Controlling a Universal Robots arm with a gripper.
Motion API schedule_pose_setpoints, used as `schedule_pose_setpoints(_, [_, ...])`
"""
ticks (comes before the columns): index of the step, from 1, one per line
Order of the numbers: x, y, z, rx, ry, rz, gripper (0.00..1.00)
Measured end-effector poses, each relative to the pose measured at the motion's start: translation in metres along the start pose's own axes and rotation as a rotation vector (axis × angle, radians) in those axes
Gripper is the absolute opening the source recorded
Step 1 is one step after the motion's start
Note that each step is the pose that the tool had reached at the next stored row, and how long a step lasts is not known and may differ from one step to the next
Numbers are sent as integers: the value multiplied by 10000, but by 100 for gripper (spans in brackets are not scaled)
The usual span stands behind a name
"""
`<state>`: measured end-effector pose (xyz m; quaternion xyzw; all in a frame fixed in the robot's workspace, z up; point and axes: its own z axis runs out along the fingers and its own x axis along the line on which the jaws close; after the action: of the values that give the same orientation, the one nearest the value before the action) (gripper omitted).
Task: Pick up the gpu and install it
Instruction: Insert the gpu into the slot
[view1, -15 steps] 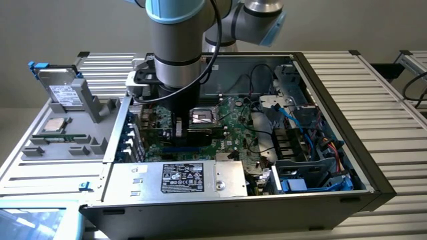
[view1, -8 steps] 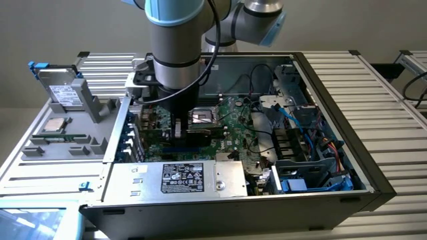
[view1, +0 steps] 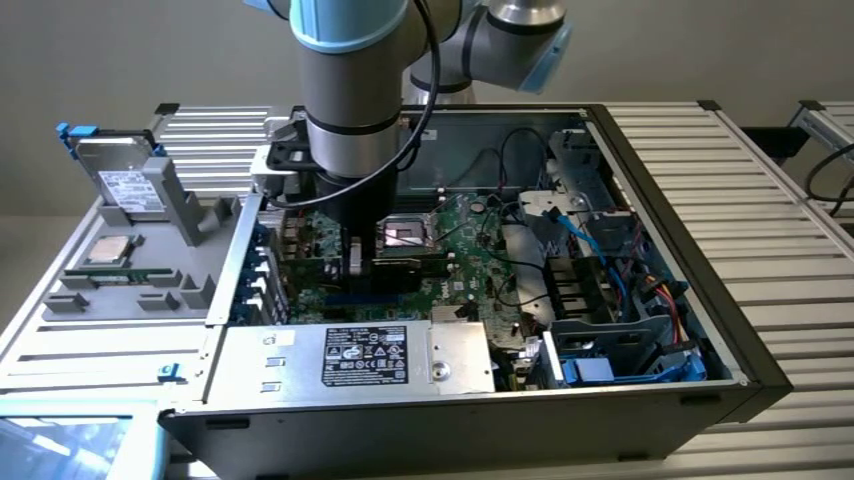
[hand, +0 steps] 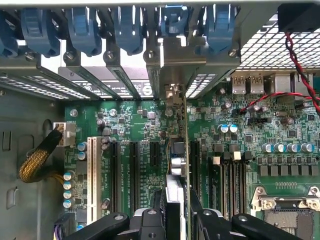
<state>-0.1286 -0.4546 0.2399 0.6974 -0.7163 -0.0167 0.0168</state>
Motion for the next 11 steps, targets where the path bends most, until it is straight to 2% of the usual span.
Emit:
schedule_pose_setpoints(4, [0, 14, 3, 4, 15, 0, 29])
schedule_pose_setpoints(6, [0, 15, 4, 4, 98, 4, 29])
schedule_pose_setpoints(11, [0, 16, 3, 4, 110, 5, 29])
